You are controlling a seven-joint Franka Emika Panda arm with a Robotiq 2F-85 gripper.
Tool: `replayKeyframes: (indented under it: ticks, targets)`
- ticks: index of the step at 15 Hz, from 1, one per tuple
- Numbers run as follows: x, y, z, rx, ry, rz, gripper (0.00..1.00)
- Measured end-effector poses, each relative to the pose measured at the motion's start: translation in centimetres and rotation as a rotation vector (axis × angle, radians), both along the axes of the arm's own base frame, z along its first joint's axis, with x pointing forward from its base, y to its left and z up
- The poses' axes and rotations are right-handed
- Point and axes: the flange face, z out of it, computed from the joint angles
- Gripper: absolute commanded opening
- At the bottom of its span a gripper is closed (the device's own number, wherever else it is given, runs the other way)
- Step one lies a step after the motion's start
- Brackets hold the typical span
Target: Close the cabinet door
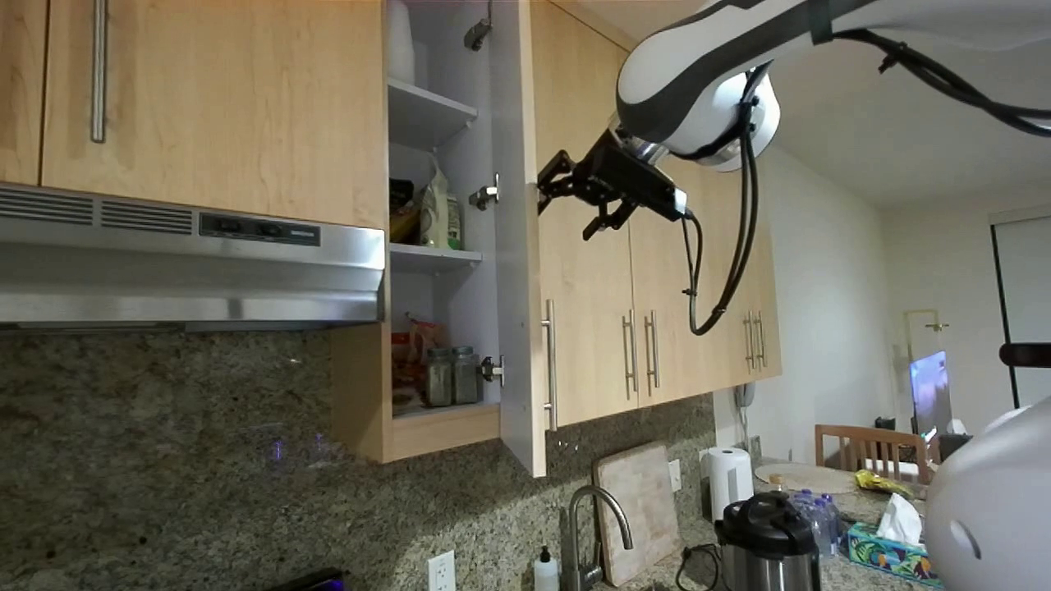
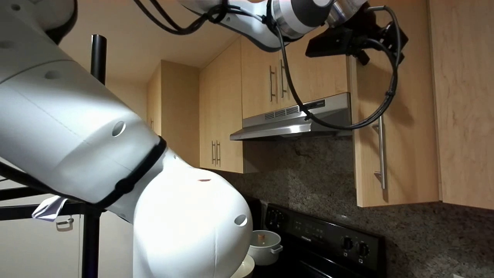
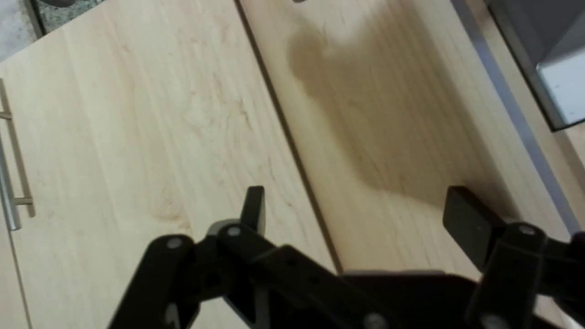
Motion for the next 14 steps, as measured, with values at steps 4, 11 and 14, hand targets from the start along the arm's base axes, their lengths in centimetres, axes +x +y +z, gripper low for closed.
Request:
replayKeyframes:
  ticks: [4,11,14]
  targets:
    - [2.6,3.7,-0.4,-0.022,0.033,0.073,1.0]
    - [7.5,11.0,-0.1,-0.065,0.064,0.187,1.0]
    - [9.7,13.2,0.1,-0.063,0.074,0.206,1.0]
